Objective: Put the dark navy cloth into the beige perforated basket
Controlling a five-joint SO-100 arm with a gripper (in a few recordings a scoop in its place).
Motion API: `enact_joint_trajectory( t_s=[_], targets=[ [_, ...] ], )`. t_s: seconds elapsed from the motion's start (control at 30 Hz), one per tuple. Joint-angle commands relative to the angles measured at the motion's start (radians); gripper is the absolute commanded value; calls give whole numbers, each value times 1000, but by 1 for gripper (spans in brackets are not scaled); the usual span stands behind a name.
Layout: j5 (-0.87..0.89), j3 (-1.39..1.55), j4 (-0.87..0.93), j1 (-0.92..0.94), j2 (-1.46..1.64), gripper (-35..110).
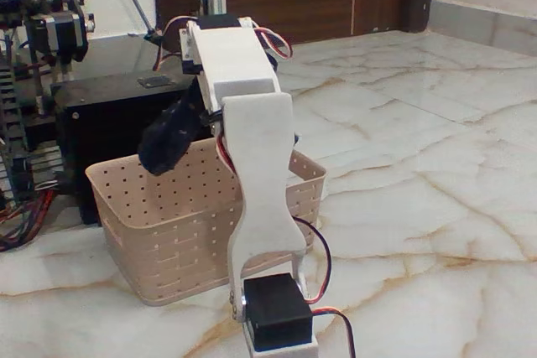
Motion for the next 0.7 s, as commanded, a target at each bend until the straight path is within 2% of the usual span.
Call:
enact_joint_trajectory(
  t_s=[0.0, 0.13, 0.33, 0.67],
  targets=[
    [67, -83, 61, -6, 0, 0],
    [101, -98, 31, -15, -44, 0],
    [58, -173, -132, -8, -189, 0],
    [11, -178, -34, -9, -178, 4]
  ],
)
